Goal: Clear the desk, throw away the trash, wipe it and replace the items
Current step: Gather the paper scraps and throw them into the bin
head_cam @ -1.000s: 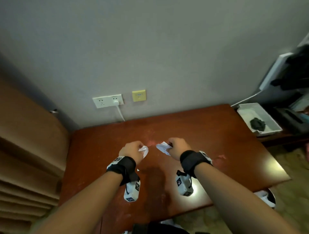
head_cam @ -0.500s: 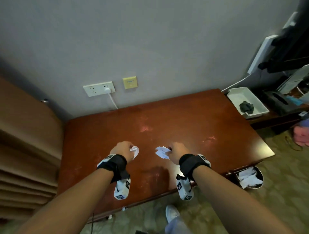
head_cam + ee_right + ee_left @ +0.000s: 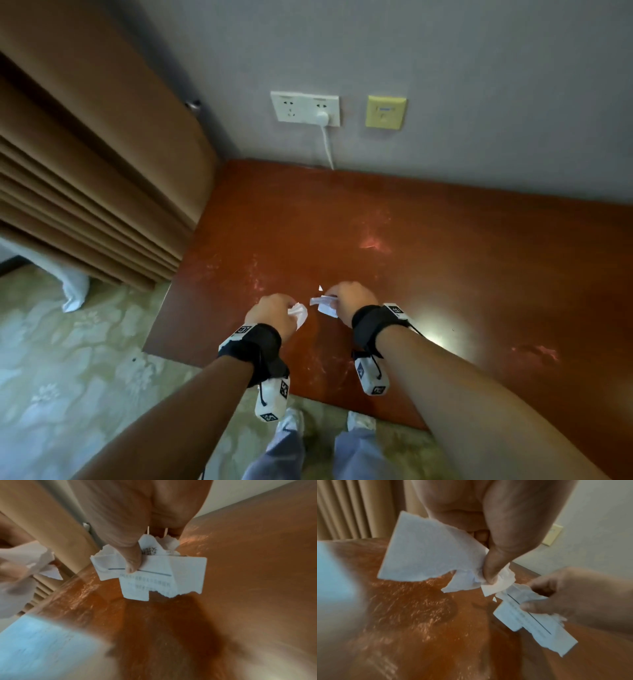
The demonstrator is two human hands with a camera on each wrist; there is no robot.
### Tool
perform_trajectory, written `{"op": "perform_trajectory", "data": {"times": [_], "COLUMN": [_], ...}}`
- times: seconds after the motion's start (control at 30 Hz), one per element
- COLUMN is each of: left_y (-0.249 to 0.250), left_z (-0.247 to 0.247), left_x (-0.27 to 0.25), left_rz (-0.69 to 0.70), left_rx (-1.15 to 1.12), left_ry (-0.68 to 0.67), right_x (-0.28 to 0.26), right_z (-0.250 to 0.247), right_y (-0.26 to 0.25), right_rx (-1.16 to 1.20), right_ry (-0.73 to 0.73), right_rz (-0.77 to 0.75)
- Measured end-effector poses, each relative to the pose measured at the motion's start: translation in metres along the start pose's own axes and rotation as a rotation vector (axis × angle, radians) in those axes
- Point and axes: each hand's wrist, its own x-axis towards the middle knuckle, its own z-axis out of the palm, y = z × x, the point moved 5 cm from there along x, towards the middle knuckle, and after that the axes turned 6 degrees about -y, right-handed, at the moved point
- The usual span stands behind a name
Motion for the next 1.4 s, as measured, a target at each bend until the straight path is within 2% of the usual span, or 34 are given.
{"op": "perform_trajectory", "data": {"times": [0.2, 0.43, 0.77, 0.87, 0.97, 1.13, 1.3, 1.4], "left_y": [-0.015, -0.025, -0.033, -0.037, -0.042, -0.049, -0.034, 0.001], "left_z": [0.020, 0.024, 0.034, 0.038, 0.040, 0.032, 0.010, 0.005], "left_x": [0.010, 0.025, 0.037, 0.039, 0.042, 0.039, 0.035, 0.026], "left_rz": [-0.082, -0.102, -0.051, -0.024, 0.002, 0.058, 0.151, 0.245], "left_rx": [-0.040, -0.070, -0.051, -0.042, -0.038, -0.015, -0.011, 0.024], "left_ry": [-0.003, 0.014, -0.054, -0.068, -0.085, -0.094, -0.103, -0.134], "right_x": [0.048, 0.065, 0.059, 0.060, 0.063, 0.040, -0.027, -0.078], "right_z": [0.011, 0.029, 0.038, 0.034, 0.038, 0.042, 0.020, 0.000], "right_y": [-0.006, 0.001, -0.002, -0.007, -0.012, -0.004, 0.043, 0.073], "right_rx": [-0.220, -0.247, -0.298, -0.382, -0.397, -0.382, -0.275, -0.177], "right_ry": [0.018, -0.002, 0.145, 0.236, 0.130, 0.047, 0.162, 0.185], "right_rz": [-0.119, -0.123, -0.203, -0.195, -0.130, 0.004, 0.165, 0.313]}}
